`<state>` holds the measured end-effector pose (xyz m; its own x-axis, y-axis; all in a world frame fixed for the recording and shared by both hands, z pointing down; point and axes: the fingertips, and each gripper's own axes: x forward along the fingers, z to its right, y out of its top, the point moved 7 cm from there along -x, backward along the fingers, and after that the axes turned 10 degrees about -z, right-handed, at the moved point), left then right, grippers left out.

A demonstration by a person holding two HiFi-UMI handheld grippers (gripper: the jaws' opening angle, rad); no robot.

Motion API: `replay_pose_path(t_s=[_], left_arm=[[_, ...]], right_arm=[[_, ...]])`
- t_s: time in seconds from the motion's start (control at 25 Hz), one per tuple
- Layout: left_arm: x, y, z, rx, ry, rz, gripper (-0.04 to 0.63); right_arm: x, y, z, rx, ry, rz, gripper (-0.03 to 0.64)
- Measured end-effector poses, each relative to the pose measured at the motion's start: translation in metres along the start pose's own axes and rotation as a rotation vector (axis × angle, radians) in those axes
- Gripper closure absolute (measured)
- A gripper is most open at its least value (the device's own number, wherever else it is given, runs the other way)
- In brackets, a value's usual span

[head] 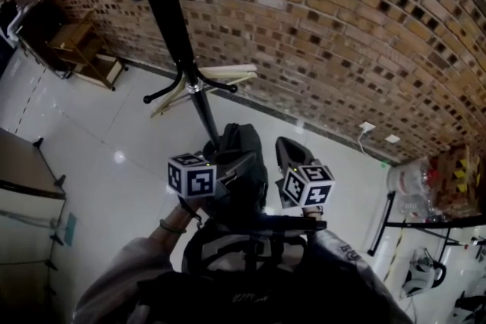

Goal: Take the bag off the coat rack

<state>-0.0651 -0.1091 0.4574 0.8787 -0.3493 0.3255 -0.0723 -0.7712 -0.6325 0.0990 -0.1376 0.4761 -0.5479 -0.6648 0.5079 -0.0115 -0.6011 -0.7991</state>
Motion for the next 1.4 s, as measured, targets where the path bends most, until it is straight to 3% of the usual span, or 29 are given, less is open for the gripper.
replay_pose_path(t_s=[0.48,0.84,1.4], left_arm=[[-0.029,-0.015,-0.016,-0.056,0.122,0.107,0.555],[-0.033,-0.017,-0.023,-0.088,0.153,0.107,0.555],[-0.02,-0.018,-0.02,-0.079,0.127,0.047,0.555]], right_arm=[[0.021,0.015,-0.036,-0.102,0.103,-0.019,0.609],[0.023,0.03,-0.037,-0.108,0.109,-0.002,0.609],[0.024,0.036,-0.041,-0.137,0.105,0.008,0.611]])
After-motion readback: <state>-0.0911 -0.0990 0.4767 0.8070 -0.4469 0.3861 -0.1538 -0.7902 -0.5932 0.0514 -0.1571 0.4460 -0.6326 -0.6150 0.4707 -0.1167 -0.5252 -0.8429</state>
